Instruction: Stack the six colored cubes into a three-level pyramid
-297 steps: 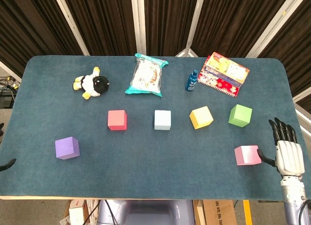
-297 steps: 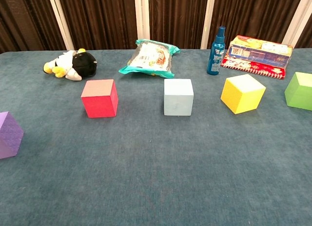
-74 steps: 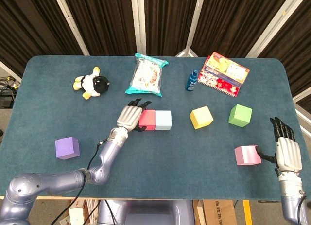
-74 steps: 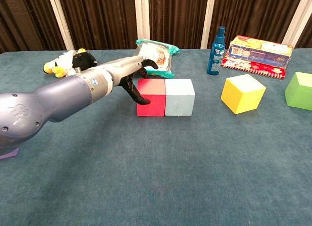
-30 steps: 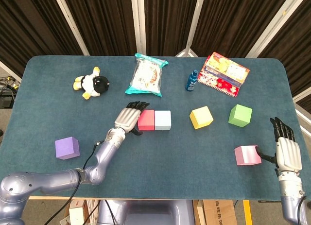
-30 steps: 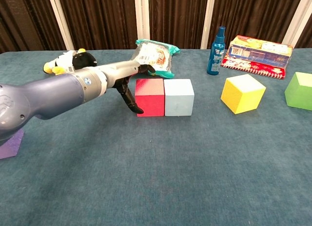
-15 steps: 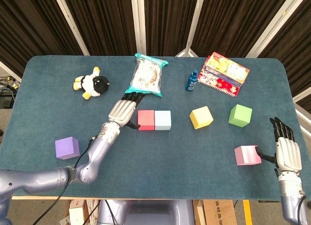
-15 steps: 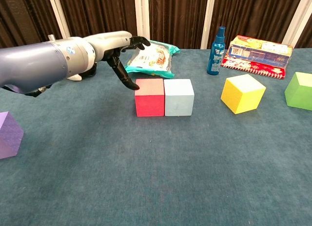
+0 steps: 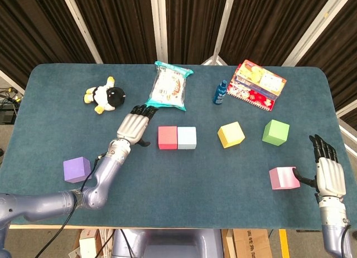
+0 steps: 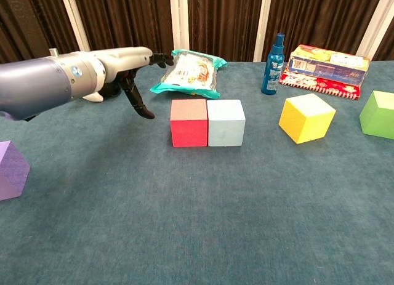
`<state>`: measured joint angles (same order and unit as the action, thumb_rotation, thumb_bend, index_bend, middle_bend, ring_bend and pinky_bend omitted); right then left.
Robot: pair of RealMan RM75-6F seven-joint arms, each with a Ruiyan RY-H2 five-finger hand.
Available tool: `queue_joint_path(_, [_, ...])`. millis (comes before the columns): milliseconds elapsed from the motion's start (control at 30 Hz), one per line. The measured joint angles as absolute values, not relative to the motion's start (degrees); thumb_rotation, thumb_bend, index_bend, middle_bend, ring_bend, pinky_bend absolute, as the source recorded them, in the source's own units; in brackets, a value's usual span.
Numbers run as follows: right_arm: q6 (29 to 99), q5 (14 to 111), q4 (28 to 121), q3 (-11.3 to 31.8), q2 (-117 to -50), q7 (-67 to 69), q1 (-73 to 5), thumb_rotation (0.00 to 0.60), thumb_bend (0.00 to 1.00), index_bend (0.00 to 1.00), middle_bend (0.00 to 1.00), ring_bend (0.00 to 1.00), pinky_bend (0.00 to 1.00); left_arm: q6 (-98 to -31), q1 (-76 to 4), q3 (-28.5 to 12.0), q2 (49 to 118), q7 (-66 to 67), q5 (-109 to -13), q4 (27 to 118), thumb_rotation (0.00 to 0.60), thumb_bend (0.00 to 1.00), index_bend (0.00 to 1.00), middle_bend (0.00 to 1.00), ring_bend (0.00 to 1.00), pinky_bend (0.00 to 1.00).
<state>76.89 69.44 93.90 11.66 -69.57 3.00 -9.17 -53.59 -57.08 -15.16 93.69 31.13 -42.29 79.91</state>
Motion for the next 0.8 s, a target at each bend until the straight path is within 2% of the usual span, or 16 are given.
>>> queue_joint_path(367, [76.54, 69.19, 93.78, 11.74, -69.47, 3.44, -9.22, 0.6, 0.28, 0.0, 0.0, 0.0, 0.0, -53.52, -58.67, -14.83, 98.0, 31.98, -42.33, 73.03, 0.6, 0.26, 0.0, 0.05, 0.0, 0.06])
queue_joint_path(533, [76.34, 69.01, 93.76, 11.77, -69.44, 3.51, -9.26, 0.6, 0.28, 0.0, 0.0, 0.0, 0.0, -53.33, -59.47, -14.9, 99.89, 32.17, -43.07, 70.47, 0.6, 0.26, 0.0, 0.05, 0.0, 0.06])
queue_joint_path(800, [76.1, 68.67, 93.6, 11.84, -69.25, 3.83, -9.22, 0.6, 0.28, 0.0, 0.0, 0.0, 0.0, -55.24, -58.62, -15.67, 99.33, 30.42, -45.11, 71.87, 0.6, 0.17, 0.0, 0.04, 0.0, 0.05])
